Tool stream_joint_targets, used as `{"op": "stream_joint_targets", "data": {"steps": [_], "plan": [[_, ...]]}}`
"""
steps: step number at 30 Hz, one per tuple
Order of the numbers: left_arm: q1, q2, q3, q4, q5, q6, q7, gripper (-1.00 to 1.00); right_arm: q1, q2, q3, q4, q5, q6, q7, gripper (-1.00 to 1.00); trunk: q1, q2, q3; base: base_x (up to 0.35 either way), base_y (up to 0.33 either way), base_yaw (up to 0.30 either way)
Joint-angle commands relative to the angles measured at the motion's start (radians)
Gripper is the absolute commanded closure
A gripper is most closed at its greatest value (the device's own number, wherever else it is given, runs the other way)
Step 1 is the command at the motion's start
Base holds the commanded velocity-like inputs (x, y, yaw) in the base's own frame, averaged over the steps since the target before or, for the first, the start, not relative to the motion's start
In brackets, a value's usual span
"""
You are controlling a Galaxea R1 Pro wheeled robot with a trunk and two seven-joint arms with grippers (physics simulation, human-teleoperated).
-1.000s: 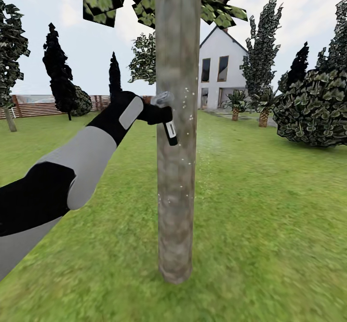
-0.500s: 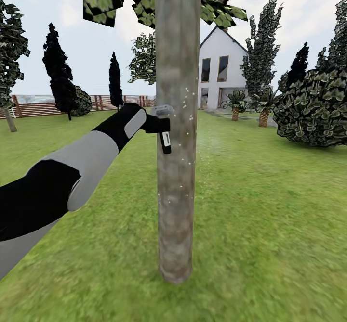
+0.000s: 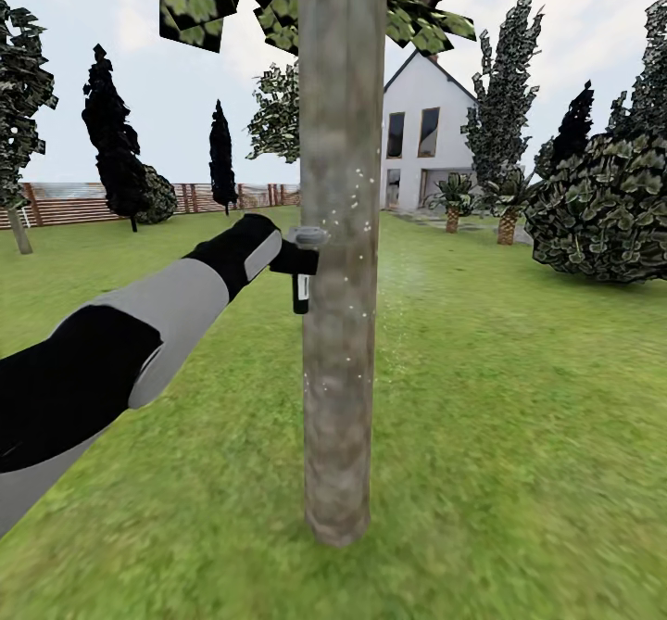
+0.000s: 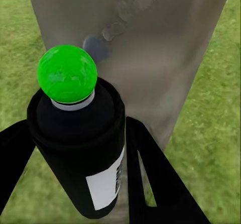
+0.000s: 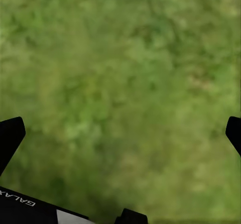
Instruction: In the garden, pick up the pesticide atomizer on the floor and spray pesticide onto both trees until each tree trunk is fully covered.
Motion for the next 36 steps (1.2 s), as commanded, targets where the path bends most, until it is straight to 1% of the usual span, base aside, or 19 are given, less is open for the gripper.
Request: {"op": "stream_joint_targets", "data": {"steps": [1,8,9,10,12,13,15,16,19,21,23,24,27,30,34,36], "plan": [[0.000,0.000,0.000,0.000,-0.003,0.000,0.001,1.00,0.000,0.000,0.000,0.000,0.000,0.000,0.000,-1.00,0.000,0.000,0.000,0.000,0.000,0.000],[0.005,0.000,-0.001,0.001,-0.011,-0.003,0.001,1.00,0.000,0.000,0.000,0.000,0.000,0.000,0.000,-1.00,0.000,0.000,0.000,0.000,0.000,0.000],[0.006,0.000,-0.001,0.004,-0.011,-0.023,0.000,1.00,0.000,0.000,0.000,0.000,0.000,0.000,0.000,-1.00,0.000,0.000,0.000,0.000,0.000,0.000],[0.007,0.000,-0.001,0.028,-0.011,-0.050,-0.001,1.00,0.000,0.000,0.000,0.000,0.000,0.000,0.000,-1.00,0.000,0.000,0.000,0.000,0.000,0.000],[0.011,0.000,-0.002,0.111,-0.009,-0.143,-0.004,1.00,0.000,0.000,0.000,0.000,0.000,0.000,0.000,-1.00,0.000,0.000,0.000,0.000,0.000,0.000],[0.029,0.000,-0.002,0.133,-0.009,-0.176,-0.005,1.00,0.000,0.000,0.000,0.000,0.000,0.000,0.000,-1.00,0.000,0.000,0.000,0.000,0.000,0.000],[0.061,0.000,-0.002,0.150,-0.008,-0.212,-0.005,1.00,0.000,0.000,0.000,0.000,0.000,0.000,0.000,-1.00,0.000,0.000,0.000,0.000,0.000,0.000],[0.074,0.000,-0.001,0.154,-0.008,-0.261,-0.008,1.00,0.000,0.000,0.000,0.000,0.000,0.000,0.000,-1.00,0.000,0.000,0.000,0.000,0.000,0.000],[0.096,0.000,0.001,0.156,-0.005,-0.293,-0.024,1.00,0.000,0.000,0.000,0.000,0.000,0.000,0.000,-1.00,0.000,0.000,0.000,0.000,0.000,0.000],[0.101,0.000,0.006,0.156,-0.003,-0.300,-0.079,1.00,0.000,0.000,0.000,0.000,0.000,0.000,0.000,-1.00,0.000,0.000,0.000,0.000,0.000,0.000],[0.102,0.000,0.008,0.156,-0.003,-0.302,-0.106,1.00,0.000,0.000,0.000,0.000,0.000,0.000,0.000,-1.00,0.000,0.000,0.000,0.000,0.000,0.000],[0.103,0.000,0.008,0.157,-0.003,-0.302,-0.112,1.00,0.000,0.000,0.000,0.000,0.000,0.000,0.000,-1.00,0.000,0.000,0.000,0.000,0.000,0.000],[0.136,0.000,0.009,0.157,-0.004,-0.310,-0.118,1.00,0.000,0.000,0.000,0.000,0.000,0.000,0.000,-1.00,0.000,0.000,0.000,0.000,0.000,0.000],[0.180,0.002,0.010,0.157,-0.005,-0.389,-0.123,1.00,0.000,0.000,0.000,0.000,0.000,0.000,0.000,-1.00,0.000,0.000,0.000,0.000,0.000,0.000],[0.213,0.011,0.009,0.158,-0.005,-0.408,-0.149,1.00,0.000,0.000,0.000,0.000,0.000,0.000,0.000,-1.00,0.000,0.000,0.000,0.000,0.000,0.000],[0.231,0.012,0.007,0.158,-0.005,-0.438,-0.154,1.00,0.000,0.000,0.000,0.000,0.000,0.000,0.000,-1.00,0.000,0.000,0.000,0.000,0.000,0.000]]}}
